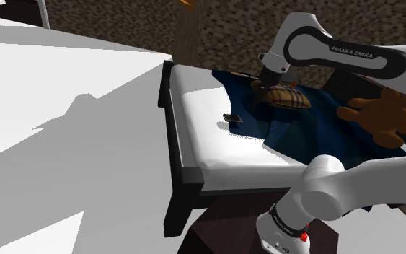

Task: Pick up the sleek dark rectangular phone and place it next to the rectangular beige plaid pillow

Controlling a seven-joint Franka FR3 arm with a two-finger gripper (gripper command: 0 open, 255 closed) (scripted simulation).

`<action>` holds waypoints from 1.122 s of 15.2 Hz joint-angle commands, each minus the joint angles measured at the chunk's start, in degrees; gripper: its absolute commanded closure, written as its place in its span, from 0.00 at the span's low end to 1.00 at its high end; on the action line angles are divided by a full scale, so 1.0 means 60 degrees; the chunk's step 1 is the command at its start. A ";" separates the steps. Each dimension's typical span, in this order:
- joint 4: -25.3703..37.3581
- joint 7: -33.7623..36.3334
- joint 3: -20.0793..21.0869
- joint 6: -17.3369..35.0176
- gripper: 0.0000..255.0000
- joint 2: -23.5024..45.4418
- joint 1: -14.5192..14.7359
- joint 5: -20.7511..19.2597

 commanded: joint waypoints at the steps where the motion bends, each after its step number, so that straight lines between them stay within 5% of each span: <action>1: -0.0078 -0.0852 -0.0484 0.0636 0.00 0.0512 0.0124 -0.0209; 9: 0.0532 -0.4169 -0.2214 0.2681 0.00 0.3075 0.0827 -0.0223; 17: 0.1802 -0.7567 -0.3292 0.4119 0.00 0.6034 0.1395 0.1177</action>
